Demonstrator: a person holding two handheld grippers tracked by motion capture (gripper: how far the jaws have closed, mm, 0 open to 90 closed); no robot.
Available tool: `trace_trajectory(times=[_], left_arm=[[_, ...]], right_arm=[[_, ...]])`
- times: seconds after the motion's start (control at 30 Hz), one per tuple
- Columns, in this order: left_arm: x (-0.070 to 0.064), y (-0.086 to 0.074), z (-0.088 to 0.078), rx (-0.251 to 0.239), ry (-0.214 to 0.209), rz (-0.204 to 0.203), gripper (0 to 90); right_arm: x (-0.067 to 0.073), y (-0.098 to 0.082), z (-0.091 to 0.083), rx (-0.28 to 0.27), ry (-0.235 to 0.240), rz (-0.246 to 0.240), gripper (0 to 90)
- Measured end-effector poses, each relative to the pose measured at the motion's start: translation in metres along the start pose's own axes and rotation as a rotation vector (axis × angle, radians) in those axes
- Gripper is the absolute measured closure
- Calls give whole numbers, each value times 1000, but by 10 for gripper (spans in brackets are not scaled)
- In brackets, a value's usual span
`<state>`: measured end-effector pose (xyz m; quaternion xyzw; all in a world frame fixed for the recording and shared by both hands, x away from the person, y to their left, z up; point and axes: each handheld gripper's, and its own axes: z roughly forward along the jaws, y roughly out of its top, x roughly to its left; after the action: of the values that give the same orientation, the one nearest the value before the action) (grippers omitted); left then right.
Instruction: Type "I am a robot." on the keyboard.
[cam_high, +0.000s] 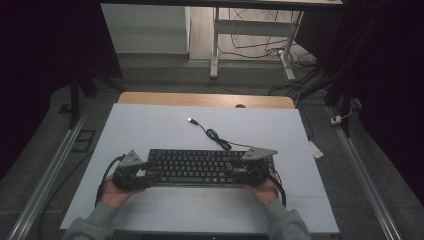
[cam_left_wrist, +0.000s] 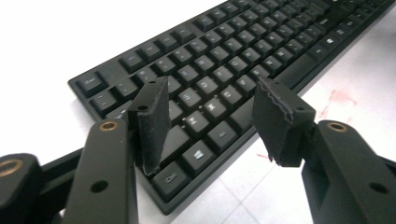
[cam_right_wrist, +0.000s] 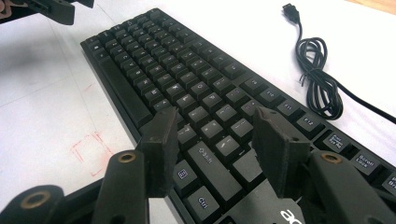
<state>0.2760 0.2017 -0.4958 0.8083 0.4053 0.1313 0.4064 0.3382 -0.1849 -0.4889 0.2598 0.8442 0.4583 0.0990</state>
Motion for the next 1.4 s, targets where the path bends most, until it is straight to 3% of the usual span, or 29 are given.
trace_trajectory(times=[0.3, 0.6, 1.23, 1.4], left_arm=[[-9, 8, 9, 18, -37, 28, 476], [-17, 12, 15, 34, -65, 62, 621], [-28, 14, 40, 89, -85, 93, 873], [-31, 15, 47, 109, -89, 101, 886]], right_arm=[[-2, 0, -1, -4, -13, 1, 512], [-2, 0, 0, 0, -9, 0, 511], [-3, -1, 2, 8, -12, 3, 511], [-3, -1, 2, 14, -17, 1, 511]])
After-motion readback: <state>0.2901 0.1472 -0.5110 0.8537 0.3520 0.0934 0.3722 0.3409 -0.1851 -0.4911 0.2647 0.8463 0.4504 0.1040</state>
